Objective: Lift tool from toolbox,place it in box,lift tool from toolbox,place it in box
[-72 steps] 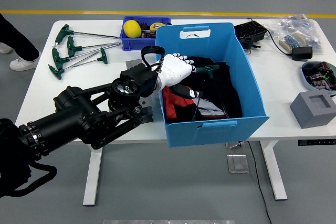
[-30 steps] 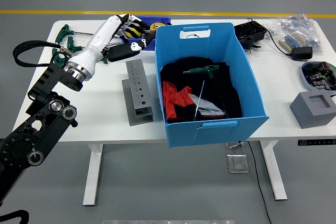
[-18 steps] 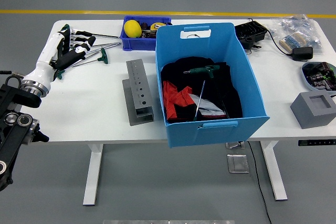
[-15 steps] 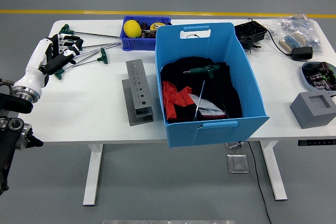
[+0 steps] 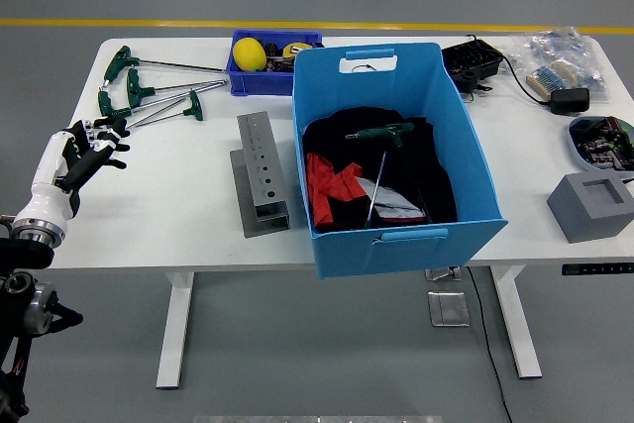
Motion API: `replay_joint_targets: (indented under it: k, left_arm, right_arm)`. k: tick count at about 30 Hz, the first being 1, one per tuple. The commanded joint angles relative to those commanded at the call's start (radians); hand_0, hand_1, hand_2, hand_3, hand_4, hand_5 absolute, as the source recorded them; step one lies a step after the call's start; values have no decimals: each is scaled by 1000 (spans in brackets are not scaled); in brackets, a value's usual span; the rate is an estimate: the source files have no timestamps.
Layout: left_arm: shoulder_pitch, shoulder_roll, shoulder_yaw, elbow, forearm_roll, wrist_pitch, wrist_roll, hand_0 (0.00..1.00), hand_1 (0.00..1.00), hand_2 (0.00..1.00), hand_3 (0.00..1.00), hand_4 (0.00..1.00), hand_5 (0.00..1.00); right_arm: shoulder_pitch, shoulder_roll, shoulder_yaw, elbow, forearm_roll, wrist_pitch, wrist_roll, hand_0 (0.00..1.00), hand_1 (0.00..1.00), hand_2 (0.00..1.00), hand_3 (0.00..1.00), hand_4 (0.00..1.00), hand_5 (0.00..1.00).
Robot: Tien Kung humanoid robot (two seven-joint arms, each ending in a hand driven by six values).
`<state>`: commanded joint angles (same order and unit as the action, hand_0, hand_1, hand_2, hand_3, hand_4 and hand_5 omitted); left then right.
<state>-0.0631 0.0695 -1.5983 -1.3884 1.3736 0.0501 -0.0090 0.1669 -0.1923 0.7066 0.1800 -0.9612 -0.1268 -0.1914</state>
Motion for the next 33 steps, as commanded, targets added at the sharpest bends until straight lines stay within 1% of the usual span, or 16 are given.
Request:
replay_joint_targets:
  k: [1,3,5,8,12,17,21,22,23,26,28,29,30,31,33]
  left_arm:
    - [3,-7,-7,-9,-1,1,-1,378,547,612,627,740,541]
    - [8,-13,-17,-28,-2,1,-3,378,547,612,627,740,541]
    - [13,-13,-24,-45,-3,0,-4,382,548,613,635,739,537]
    - [20,-5,-40,-68,-21,-2,-3,382,548,613,635,739,537]
    - [20,-6,-51,-74,-48,-5,2,381,550,614,638,742,547]
    - [25,-14,-34,-83,-78,-14,6,383,551,617,641,743,548]
    - [39,-17,-3,-101,-101,-7,4,383,551,617,641,743,548]
    - [41,-18,4,-105,-104,5,-3,383,551,617,641,743,548]
    - [45,-20,16,-108,-112,32,-20,420,602,709,641,746,544]
    - [57,-26,46,-109,-156,142,-90,420,602,709,641,746,544]
    - [64,-30,53,-104,-187,201,-128,420,602,709,641,746,544]
    - [68,-31,59,-101,-210,228,-147,549,663,765,642,759,556]
    - [73,-31,63,-98,-231,246,-161,549,663,765,642,759,556]
    - [78,-31,66,-98,-238,250,-167,549,663,765,642,759,556]
    - [86,-30,71,-99,-236,242,-171,549,663,765,642,759,556]
  right_arm:
    - [-1,1,3,0,-4,1,-1,624,622,682,547,798,631]
    - [-2,0,-2,0,2,0,0,624,622,682,547,798,631]
    - [-2,-1,-4,0,8,0,2,625,619,682,547,798,632]
    - [-1,-1,-6,0,19,-2,3,625,619,682,547,798,632]
    - [4,-1,-3,0,14,-2,2,625,620,681,547,798,632]
    - [6,1,6,0,-2,0,0,625,620,682,548,798,631]
    - [6,3,12,0,-13,1,-2,625,620,682,548,798,631]
    - [6,3,13,0,-15,1,-2,625,620,682,548,798,631]
    - [6,2,13,0,-18,2,-2,625,621,681,549,798,631]
    - [6,2,11,0,-19,3,-1,625,621,681,549,798,631]
    - [5,2,12,0,-19,4,-1,625,621,681,549,798,631]
    - [5,2,11,0,-18,4,-1,625,622,683,548,799,631]
    - [5,2,9,0,-16,4,-1,625,622,683,548,799,631]
    - [5,2,10,0,-16,4,0,625,622,683,548,799,631]
    - [5,2,13,0,-18,4,-1,625,622,683,548,799,631]
